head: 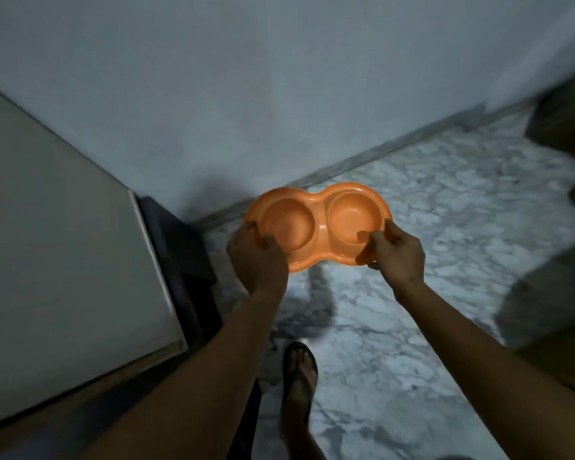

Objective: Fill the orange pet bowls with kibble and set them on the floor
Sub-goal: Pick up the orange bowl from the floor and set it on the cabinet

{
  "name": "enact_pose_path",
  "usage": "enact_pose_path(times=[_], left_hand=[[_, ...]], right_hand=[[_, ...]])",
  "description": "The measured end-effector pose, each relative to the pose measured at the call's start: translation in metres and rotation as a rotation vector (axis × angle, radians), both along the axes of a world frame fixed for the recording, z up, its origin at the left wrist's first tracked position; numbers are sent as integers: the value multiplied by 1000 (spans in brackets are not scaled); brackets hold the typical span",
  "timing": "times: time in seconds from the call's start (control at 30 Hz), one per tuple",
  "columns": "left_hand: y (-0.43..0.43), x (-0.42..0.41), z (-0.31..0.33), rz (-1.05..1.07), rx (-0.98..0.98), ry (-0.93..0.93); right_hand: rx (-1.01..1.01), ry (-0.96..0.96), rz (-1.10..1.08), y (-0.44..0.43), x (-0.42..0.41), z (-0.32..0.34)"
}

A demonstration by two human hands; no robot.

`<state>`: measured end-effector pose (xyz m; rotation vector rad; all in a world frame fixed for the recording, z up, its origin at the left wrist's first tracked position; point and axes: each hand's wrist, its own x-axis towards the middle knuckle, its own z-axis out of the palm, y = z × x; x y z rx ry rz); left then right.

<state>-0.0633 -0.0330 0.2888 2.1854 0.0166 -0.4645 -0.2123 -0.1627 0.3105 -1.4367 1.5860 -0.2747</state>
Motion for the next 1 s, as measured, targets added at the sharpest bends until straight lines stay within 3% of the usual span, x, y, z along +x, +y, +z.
enact_pose_path(times=[0.17,0.27,0.43,0.67,0.8,1.0], left_hand=[[56,-38,197,32,-212,-92],[132,-57,302,-23,-287,-189],[266,-42,419,-60,-335,-306],[443,37,500,99,-297,-363],[553,84,506,301,-211,-384],[695,153,488,422,-110,-340]], right_hand=[[-138,-85,-61,70,-41,204],[-205,-176,-78,149,-63,309],[-220,-315,-61,272,-60,416],[-126,-428,135,421,37,454],[-61,-455,347,511,114,448],[-58,-353,554,616,220,424]])
